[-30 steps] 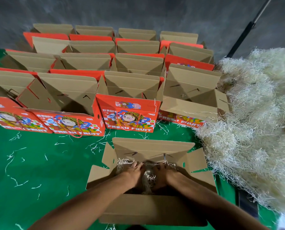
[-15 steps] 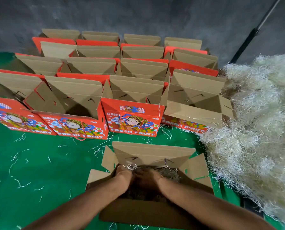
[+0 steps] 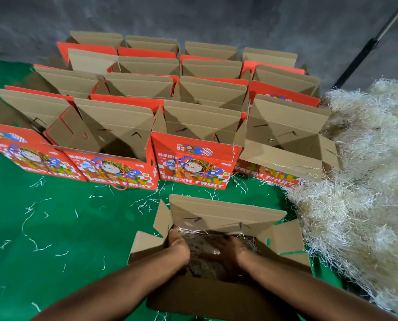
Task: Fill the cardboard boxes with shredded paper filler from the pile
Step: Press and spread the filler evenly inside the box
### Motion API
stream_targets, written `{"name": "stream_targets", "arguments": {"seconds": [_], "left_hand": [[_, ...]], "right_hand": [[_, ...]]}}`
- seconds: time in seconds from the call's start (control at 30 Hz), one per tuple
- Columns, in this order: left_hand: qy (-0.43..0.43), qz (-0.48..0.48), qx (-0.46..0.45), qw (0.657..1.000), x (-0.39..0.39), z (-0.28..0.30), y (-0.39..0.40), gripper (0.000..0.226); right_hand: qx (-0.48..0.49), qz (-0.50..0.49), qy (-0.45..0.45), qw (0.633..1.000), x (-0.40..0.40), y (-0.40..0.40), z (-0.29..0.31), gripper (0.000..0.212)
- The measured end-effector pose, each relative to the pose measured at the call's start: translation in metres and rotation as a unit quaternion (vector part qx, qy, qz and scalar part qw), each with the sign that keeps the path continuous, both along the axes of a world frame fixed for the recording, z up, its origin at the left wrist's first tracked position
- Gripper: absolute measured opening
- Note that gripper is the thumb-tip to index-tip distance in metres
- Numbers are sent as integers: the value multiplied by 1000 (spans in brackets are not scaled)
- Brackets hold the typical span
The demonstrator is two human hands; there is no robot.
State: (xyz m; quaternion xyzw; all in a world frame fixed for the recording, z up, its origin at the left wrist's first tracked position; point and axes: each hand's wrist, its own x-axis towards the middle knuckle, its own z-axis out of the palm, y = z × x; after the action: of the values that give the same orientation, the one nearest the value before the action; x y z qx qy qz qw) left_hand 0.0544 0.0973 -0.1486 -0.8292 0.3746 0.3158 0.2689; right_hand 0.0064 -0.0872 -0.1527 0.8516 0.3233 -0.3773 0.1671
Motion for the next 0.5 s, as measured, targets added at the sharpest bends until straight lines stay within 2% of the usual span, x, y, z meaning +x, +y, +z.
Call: {"name": "stream_targets", "arguments": {"seconds": [0.03,0.07,0.13,0.2,0.23,0.27,0.33,0.4,0.5], "left_hand": [[-41,-71,-21,996,2,-6,1,53],[-44,-84,53,994,2,0,1,54],[-61,-196,145,968,3,5,10,55],[-60,-179,139,972,-3,2,13,55],[-63,-122,133,982,-11,3,7,53],[-60,-59,116,990,-13,0,6,51],[-47,-20,89,995,-15,13,0,42],[-52,-39,22,998,-18,35,-6,31],[-43,-102,-123,986,-21,56,-17,15]], "right_hand": [[-12,-2,6,1000,0,-3,2,83],[-21,-22,20,999,1,-7,3,82],[-41,-51,32,997,-1,-16,6,84],[-58,-83,43,994,-4,-22,12,87],[-60,-97,44,992,-4,-21,17,87],[-43,-117,39,991,-5,-20,25,83],[54,-170,-3,984,-6,-20,42,53],[129,-169,-55,976,-6,-18,58,31],[162,-177,-87,967,-5,-16,63,29]]}}
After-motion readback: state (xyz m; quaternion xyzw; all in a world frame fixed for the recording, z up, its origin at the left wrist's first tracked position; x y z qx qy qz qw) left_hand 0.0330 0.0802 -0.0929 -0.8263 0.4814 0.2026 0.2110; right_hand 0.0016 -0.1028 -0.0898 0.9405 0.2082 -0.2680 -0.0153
